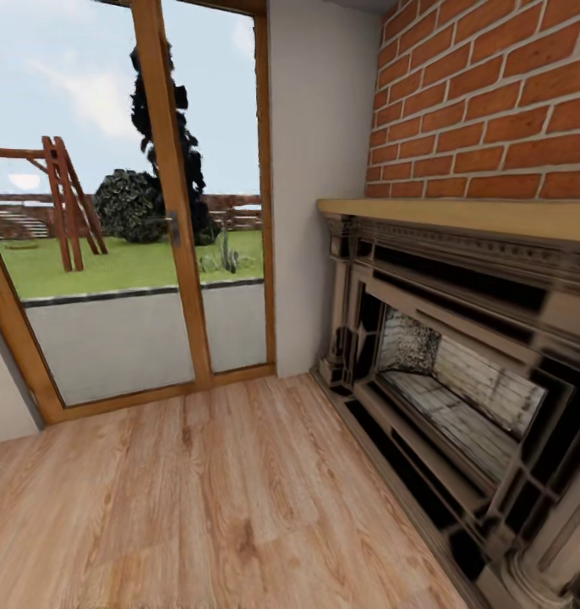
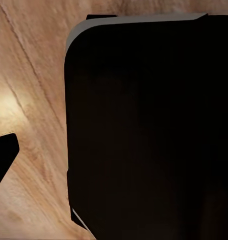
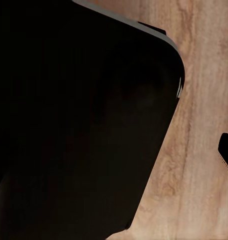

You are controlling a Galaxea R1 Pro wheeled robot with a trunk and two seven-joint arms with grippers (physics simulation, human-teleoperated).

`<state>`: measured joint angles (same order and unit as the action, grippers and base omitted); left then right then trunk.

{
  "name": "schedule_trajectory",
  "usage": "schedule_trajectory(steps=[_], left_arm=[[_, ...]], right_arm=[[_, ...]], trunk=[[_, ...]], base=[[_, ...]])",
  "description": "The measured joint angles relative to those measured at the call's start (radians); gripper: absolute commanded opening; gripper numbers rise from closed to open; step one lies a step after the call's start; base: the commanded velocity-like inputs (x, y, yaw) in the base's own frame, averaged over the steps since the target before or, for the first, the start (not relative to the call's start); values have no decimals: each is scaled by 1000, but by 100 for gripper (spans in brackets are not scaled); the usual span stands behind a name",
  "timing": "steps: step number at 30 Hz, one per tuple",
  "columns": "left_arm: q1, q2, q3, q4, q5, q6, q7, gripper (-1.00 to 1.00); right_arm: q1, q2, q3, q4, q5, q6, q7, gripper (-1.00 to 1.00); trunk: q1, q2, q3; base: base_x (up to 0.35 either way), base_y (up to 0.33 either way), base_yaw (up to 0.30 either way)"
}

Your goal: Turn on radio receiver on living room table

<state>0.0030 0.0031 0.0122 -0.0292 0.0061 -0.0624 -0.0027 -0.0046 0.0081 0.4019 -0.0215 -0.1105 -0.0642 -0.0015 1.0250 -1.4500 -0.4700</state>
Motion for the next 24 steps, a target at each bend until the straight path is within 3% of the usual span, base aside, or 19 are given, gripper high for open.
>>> schedule_trajectory(steps=[24], left_arm=[[0, 0, -1, 0, 0, 0, 1, 100]], right_arm=[[0, 1, 0, 0, -1, 1, 0, 100]], trunk=[[0, 0, 0]], base=[[0, 0, 272]])
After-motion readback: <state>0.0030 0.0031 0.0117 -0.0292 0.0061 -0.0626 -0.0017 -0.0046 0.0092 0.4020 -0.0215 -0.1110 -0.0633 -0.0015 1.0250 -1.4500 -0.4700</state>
